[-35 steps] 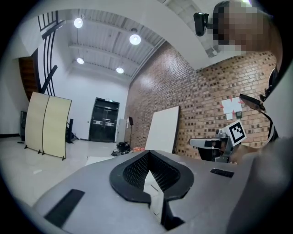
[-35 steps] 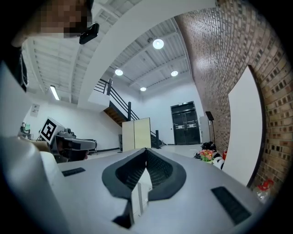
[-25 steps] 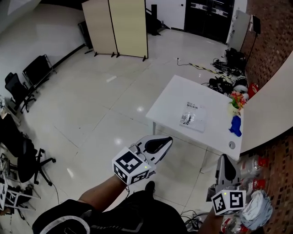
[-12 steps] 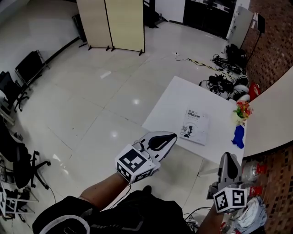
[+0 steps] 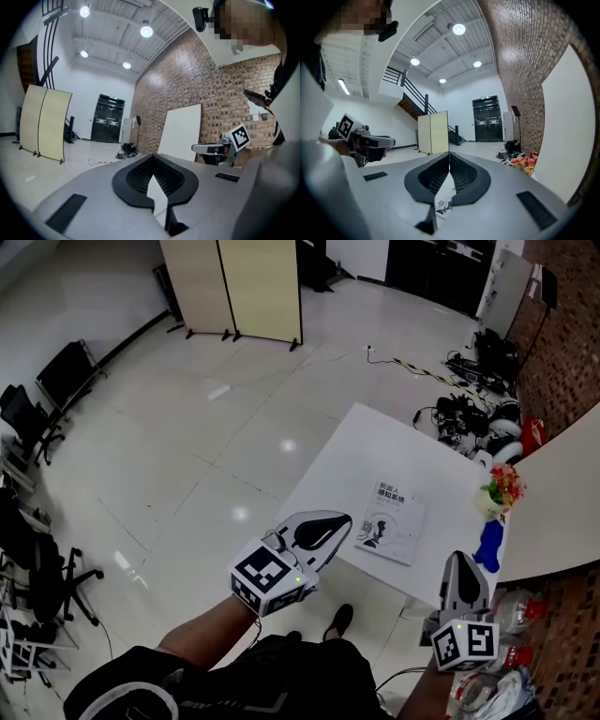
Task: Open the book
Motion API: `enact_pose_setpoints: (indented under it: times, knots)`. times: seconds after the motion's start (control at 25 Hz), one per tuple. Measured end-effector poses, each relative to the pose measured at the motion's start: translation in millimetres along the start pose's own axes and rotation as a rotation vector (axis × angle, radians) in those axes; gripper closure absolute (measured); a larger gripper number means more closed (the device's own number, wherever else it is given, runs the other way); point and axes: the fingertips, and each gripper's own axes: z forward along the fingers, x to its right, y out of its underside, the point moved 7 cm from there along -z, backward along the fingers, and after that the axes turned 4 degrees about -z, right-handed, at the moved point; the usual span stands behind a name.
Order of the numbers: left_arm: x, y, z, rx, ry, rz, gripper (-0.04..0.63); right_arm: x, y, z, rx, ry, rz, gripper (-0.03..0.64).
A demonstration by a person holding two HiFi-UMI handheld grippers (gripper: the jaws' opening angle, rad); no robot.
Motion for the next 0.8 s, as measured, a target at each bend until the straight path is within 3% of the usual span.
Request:
enact_pose_setpoints:
  times: [0.2,0.44,0.52,0.72,0.8]
  knots:
    - [-11.5,-2.6,48.1,-0.032,-0.054,0.029,0.597,51.6,20.4,49.6,-0.076,-0.02,0.002,0.617]
    - [-30.0,19.9,96.7,-0.078,-0.115,0.0,0.597,97.2,63.6,98.9,-0.158,-0.04,0.064,0.615]
    - [-38.4,30.8,108.9,-0.104,-0.126,-0.017,0.597,102.5,82.2,113.8,-0.205,-0.068,0.096,0.534]
    - [-62.5,67.2,132.9,-0.186,-0.133,-0.038,0.597,104.3,133.1,146.1,-0.354,-0.104,0.15,0.521]
    - [-78.6,89.5,140.8,-0.228,-0.149,-0.061,0.597,103.6,159.1,159.1,-0.435,-0.111,0.201,0.415]
